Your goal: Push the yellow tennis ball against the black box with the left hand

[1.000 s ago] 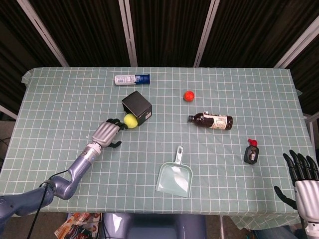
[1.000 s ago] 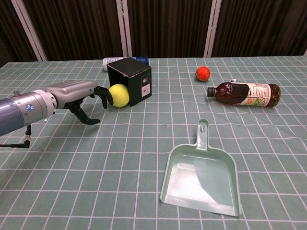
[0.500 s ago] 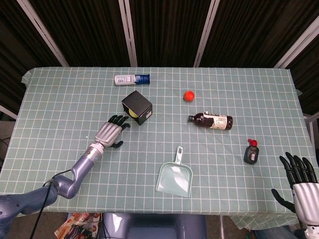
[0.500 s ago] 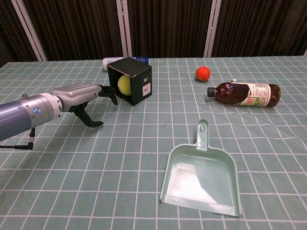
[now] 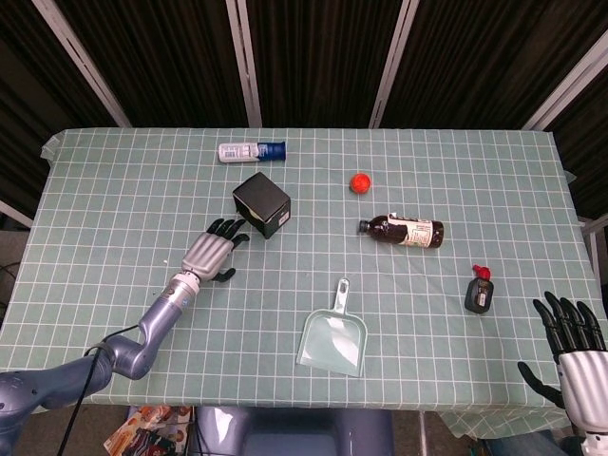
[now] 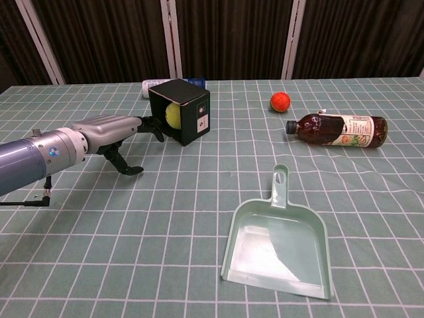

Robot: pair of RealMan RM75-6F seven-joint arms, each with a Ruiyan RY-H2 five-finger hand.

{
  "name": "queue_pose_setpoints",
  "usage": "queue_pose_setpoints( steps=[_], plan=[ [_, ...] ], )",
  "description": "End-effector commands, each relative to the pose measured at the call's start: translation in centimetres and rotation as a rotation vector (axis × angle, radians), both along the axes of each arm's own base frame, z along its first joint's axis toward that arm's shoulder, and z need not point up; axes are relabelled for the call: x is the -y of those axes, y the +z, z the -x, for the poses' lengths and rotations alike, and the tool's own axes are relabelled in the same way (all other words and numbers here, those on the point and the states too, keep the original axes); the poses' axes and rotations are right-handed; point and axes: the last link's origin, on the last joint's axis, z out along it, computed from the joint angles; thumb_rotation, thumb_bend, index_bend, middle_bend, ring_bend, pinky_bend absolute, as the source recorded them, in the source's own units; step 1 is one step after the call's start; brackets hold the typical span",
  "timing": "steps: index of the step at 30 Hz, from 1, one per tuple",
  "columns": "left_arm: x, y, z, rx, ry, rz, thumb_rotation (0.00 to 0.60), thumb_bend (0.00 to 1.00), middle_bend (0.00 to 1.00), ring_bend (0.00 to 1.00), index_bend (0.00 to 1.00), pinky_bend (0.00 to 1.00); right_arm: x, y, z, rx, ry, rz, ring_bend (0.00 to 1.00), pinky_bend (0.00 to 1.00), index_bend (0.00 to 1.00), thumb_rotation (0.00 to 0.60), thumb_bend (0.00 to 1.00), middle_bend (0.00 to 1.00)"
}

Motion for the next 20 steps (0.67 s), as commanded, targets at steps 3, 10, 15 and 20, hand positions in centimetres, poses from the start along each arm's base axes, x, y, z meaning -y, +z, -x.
queue_pose_setpoints(
  steps=[3,10,15,20],
  plan=[
    [1.4,0.9,0.4,-0.008,-0.025,0.046,0.600,0.27,0.01,0.00,0.11,0.03,0.1,0.0,0.1,0.000,-0.004,0.003,0.00,0.00,0.00,0.600,0.26,0.00],
    [10.7,9.8,3.1,-0.045,-0.130,-0.050,0.600,0.18,0.06,0.00,0.04,0.03,0.3,0.0,0.2,-0.008,-0.022,0.014,0.00,0.00,0.00,0.600,0.26,0.00],
    [17.5,15.0,6.4,-0.036,-0.026,-0.257,0.600,0.13,0.04,0.00,0.02,0.03,0.8,0.0,0.4,0.001,-0.032,0.026,0.00,0.00,0.00,0.600,0.26,0.00],
    [20.2,16.7,9.9,-0.048,0.045,-0.420,0.600,0.11,0.04,0.00,0.02,0.03,1.4,0.4,1.2,-0.013,-0.085,0.068,0.00,0.00,0.00,0.600,0.26,0.00]
  ],
)
